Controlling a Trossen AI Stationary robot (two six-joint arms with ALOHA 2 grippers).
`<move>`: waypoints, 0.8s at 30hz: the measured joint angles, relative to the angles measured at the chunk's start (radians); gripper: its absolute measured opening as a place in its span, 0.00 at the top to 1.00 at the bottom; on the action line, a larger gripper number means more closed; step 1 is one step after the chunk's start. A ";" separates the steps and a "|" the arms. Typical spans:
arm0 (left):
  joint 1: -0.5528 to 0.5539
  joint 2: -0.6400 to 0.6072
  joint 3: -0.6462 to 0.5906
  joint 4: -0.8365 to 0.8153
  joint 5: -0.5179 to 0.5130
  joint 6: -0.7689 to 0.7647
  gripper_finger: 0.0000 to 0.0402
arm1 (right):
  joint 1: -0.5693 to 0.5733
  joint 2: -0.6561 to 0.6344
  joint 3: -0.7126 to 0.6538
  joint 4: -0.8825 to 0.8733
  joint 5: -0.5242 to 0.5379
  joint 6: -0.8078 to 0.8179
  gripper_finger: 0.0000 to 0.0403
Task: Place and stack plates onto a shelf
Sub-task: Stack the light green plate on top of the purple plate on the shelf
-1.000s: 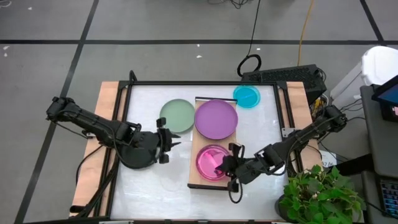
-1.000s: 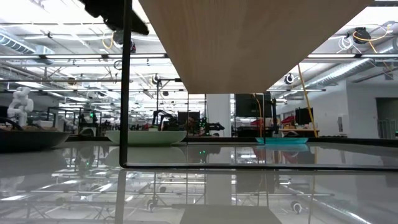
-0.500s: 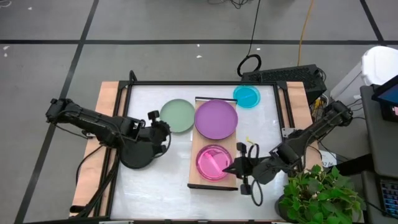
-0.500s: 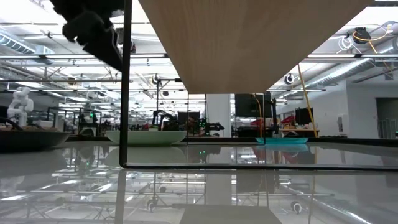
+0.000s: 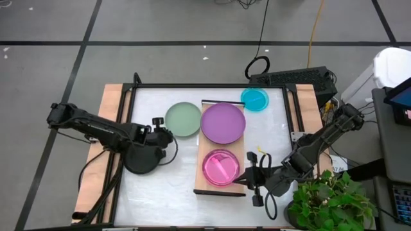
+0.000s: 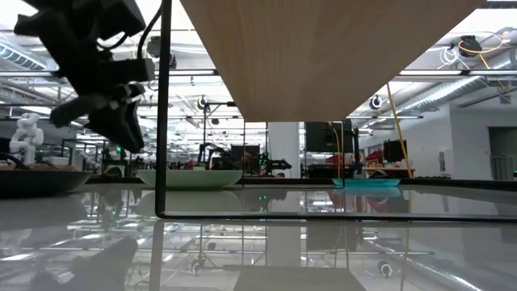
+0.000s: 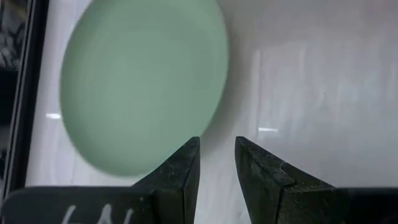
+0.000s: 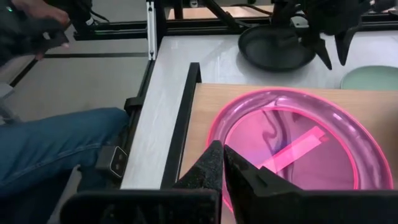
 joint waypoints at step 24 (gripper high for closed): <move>0.035 0.116 -0.076 0.211 -0.065 0.214 0.72 | 0.000 0.001 0.000 0.007 0.003 -0.011 1.00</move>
